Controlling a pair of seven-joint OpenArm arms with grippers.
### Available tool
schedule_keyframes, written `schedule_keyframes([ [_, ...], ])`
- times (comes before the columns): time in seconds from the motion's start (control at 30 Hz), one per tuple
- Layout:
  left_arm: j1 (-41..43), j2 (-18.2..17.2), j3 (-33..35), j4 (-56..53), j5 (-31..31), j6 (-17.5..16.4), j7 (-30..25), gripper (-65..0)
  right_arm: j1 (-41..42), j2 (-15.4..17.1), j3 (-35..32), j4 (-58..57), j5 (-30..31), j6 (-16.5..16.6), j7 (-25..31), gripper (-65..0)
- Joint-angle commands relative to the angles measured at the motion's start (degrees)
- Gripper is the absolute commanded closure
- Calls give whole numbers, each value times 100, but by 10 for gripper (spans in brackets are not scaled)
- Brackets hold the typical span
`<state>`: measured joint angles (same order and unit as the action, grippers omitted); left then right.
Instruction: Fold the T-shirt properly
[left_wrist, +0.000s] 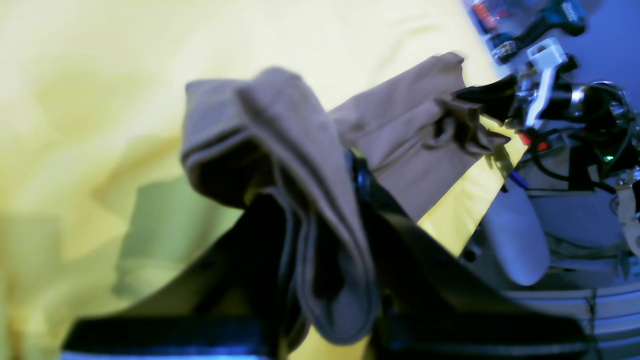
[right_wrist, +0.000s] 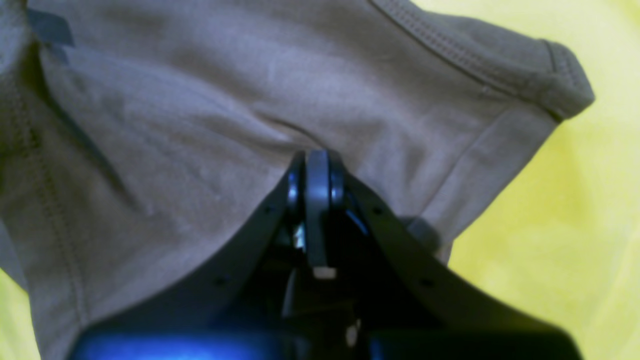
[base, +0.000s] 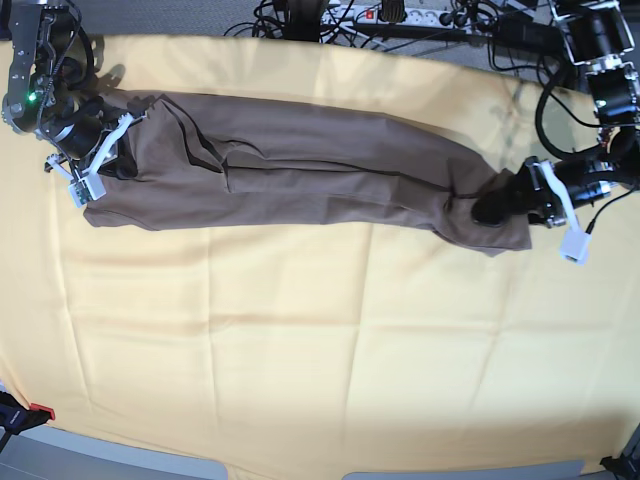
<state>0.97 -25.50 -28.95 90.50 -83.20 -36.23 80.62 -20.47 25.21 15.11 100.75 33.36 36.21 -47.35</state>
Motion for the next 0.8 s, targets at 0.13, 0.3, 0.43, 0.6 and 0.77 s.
schedule_keyframes([
  [0.13,-66,505,240,293,-180,-26,-62,0,15,66,26,28,-63,-37,-68,0],
  [0.3,-68,1156,861,286,-180,-377,-62,0,15,66,26,28,-61,-35,-175,0],
  [0.43,-68,1545,1303,286,-173,-377,-258,0,15,66,26,28,-63,-22,-181,0],
  [0.6,-66,1989,1650,286,518,-377,-584,0,15,68,26,28,-57,94,-256,0],
  [0.77,-66,2284,1784,286,772,-377,-723,0,20,68,26,28,258,133,-385,0],
])
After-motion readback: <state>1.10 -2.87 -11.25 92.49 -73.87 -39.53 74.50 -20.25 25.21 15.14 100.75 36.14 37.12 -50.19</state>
